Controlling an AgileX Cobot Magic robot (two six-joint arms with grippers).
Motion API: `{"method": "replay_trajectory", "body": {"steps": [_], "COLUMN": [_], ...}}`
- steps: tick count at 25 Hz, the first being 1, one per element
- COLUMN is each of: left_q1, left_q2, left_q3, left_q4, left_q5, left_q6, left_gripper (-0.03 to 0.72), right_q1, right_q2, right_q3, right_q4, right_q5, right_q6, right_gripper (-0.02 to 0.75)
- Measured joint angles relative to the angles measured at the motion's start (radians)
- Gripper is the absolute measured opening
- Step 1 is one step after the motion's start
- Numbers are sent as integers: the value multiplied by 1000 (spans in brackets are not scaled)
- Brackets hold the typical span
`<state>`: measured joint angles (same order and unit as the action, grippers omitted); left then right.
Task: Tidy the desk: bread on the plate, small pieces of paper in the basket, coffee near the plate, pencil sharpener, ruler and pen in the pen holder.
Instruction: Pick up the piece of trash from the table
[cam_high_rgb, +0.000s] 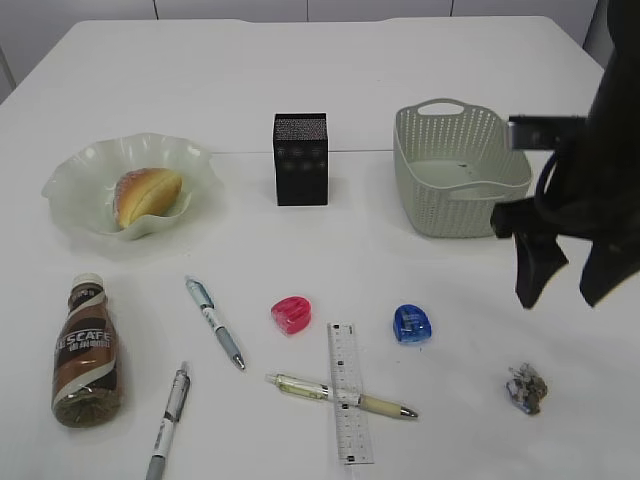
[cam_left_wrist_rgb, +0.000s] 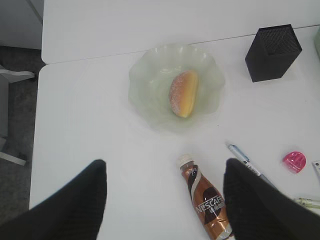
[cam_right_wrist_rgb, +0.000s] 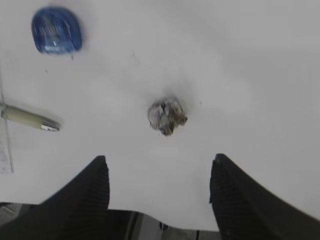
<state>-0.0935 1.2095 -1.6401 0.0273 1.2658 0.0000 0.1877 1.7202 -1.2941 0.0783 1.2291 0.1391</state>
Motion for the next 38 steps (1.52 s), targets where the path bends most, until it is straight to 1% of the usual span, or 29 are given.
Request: {"method": "replay_trajectory", "body": {"steps": [4, 6, 9, 12, 22, 28, 38], "left_q1": [0, 0, 0, 0, 0, 0, 0], "left_q2": [0, 0, 0, 0, 0, 0, 0], "left_q3": [0, 0, 0, 0, 0, 0, 0], "left_q4": [-10, -18, -33, -39, -54, -56, -56], "left_q5": [0, 0, 0, 0, 0, 0, 0], "left_q6": [0, 0, 0, 0, 0, 0, 0], "left_gripper": [532, 532, 532, 532, 532, 531, 531], "right_q1": [17, 30, 31, 31, 31, 31, 31], "right_q2": [-17, -17, -19, -16, 95, 156, 203], "right_q3": [152, 207, 251, 257, 257, 257, 257], "right_q4": [9, 13, 15, 14, 10, -26, -36], "right_q5": [-12, -56, -165, -233, -308, -331, -358], "right_q6": [0, 0, 0, 0, 0, 0, 0], "right_gripper": [470, 470, 470, 470, 470, 470, 470]}}
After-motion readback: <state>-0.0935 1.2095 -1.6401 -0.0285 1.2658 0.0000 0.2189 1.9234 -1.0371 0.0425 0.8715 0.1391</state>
